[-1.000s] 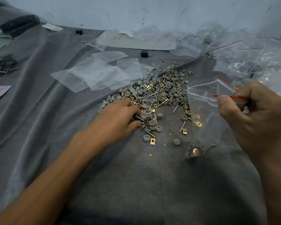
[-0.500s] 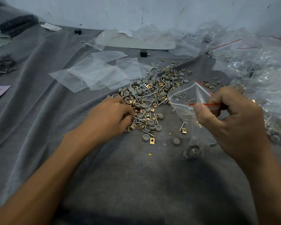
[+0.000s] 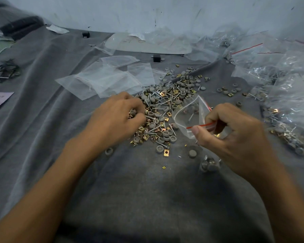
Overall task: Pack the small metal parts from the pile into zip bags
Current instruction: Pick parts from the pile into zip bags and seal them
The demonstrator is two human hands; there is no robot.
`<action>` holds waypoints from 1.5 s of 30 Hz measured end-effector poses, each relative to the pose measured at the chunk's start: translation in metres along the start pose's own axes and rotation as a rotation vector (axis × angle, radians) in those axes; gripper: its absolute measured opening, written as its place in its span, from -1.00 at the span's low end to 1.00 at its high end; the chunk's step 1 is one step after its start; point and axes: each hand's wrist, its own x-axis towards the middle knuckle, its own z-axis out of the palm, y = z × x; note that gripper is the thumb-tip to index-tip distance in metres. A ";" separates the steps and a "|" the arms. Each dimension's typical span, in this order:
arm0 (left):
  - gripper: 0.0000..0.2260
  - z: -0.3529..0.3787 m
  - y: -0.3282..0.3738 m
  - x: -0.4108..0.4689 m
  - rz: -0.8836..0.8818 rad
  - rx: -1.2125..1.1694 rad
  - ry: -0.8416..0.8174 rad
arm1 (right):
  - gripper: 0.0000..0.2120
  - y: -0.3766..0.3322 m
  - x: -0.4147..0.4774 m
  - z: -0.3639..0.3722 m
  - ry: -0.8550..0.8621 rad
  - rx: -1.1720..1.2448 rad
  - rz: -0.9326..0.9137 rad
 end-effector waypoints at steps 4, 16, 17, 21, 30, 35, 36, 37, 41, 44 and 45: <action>-0.90 -0.005 0.002 0.000 0.024 -0.201 0.147 | -0.71 -0.002 -0.001 0.007 -0.050 0.003 -0.009; -0.89 0.010 0.011 -0.003 0.133 -0.324 0.053 | -0.75 -0.006 0.000 0.012 -0.074 -0.025 -0.027; -0.89 0.010 0.008 -0.003 0.121 -0.227 0.036 | -0.75 -0.006 0.000 0.012 -0.070 -0.025 -0.022; -0.82 0.020 0.005 -0.004 0.063 0.106 -0.147 | -0.77 -0.005 -0.001 0.011 -0.071 -0.021 -0.008; -0.87 0.025 0.010 -0.011 0.110 0.273 -0.087 | -0.76 -0.006 -0.001 0.010 -0.069 -0.008 -0.002; -0.78 0.030 0.014 -0.007 0.141 0.316 -0.095 | -0.74 -0.006 -0.001 0.009 -0.091 -0.012 0.002; -0.78 0.031 0.015 -0.007 0.163 0.329 -0.091 | -0.73 -0.006 -0.001 0.009 -0.093 -0.014 0.003; -0.79 0.031 0.016 -0.007 0.177 0.338 -0.086 | -0.73 -0.006 -0.001 0.009 -0.094 -0.018 0.003; -0.80 0.033 0.018 -0.007 0.159 0.367 -0.122 | -0.74 -0.006 -0.002 0.009 -0.094 -0.015 0.002; -0.82 0.033 0.017 -0.005 0.157 0.355 -0.179 | -0.75 -0.006 -0.002 0.009 -0.104 -0.022 0.005; -0.82 0.033 0.016 -0.005 0.162 0.355 -0.185 | -0.75 -0.006 -0.002 0.010 -0.106 -0.024 0.007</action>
